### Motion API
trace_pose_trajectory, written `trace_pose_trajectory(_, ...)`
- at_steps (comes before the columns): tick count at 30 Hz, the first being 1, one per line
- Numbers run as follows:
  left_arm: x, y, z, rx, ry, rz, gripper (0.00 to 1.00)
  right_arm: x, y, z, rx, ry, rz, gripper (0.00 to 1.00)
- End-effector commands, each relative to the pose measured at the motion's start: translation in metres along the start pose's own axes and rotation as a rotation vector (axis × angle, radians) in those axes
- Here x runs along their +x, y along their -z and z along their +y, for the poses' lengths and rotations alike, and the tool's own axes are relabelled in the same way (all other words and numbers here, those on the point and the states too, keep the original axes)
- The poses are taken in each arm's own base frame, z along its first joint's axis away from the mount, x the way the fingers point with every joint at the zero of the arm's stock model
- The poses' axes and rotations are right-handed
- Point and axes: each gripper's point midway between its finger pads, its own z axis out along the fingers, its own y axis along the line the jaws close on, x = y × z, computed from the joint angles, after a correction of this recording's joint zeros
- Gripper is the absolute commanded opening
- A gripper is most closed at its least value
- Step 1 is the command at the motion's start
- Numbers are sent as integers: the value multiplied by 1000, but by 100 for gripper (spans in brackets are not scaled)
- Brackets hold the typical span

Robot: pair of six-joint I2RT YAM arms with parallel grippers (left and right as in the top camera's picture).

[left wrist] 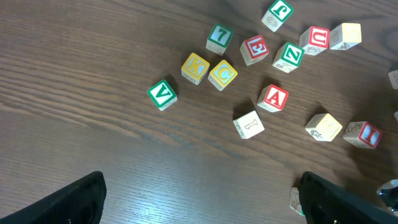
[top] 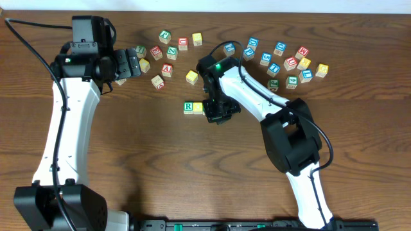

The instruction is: Spell out ROBOT

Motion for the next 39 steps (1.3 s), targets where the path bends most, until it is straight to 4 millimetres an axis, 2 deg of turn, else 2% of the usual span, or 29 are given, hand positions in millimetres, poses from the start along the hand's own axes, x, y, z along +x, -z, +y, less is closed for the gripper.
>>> trace_pose_trajectory(1, -9, 8, 0, -2, -4, -29, 97, -10, 46, -5, -23, -23, -117, 2)
trace_pose_trajectory(4, -9, 8, 0, -1, -4, -29, 97, -16, 57, -24, 20, -75, -158, 5)
trace_pose_trajectory(9, -9, 8, 0, -2, -5, -29, 97, -20, 52, -39, 27, -110, -149, 5)
trace_pose_trajectory(32, -9, 8, 0, -2, -5, -29, 97, -24, 11, -37, 3, -143, -165, 6)
trace_pose_trajectory(39, -9, 8, 0, -1, -4, -29, 97, -27, 10, -32, -17, -135, -174, 6)
